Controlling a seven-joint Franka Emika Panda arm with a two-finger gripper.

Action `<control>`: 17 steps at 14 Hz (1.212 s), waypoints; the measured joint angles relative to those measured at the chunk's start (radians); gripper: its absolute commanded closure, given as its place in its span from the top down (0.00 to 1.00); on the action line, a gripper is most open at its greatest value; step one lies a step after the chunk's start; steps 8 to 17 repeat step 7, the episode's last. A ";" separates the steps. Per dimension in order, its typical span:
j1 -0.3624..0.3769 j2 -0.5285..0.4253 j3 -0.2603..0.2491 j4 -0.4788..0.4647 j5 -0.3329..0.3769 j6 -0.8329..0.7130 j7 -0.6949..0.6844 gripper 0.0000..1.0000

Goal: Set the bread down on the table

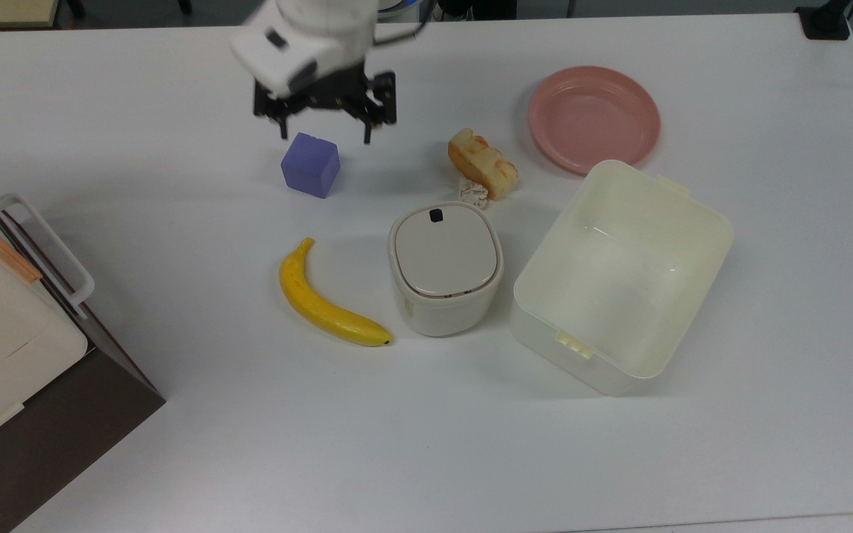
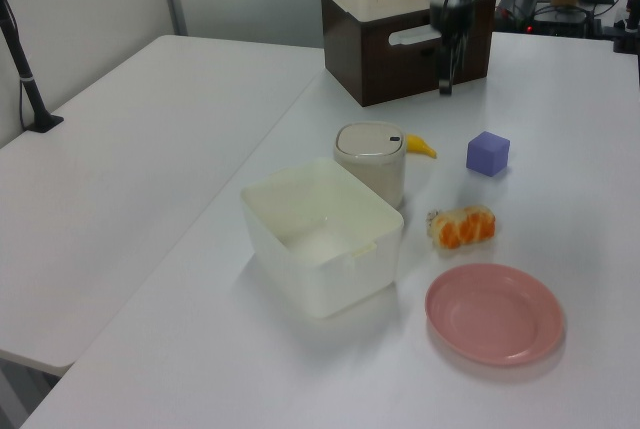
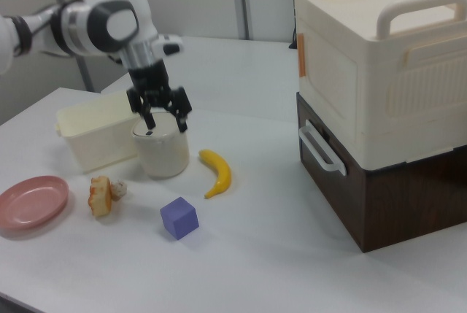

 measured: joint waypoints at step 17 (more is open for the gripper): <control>-0.071 -0.100 0.000 0.001 0.000 -0.033 0.002 1.00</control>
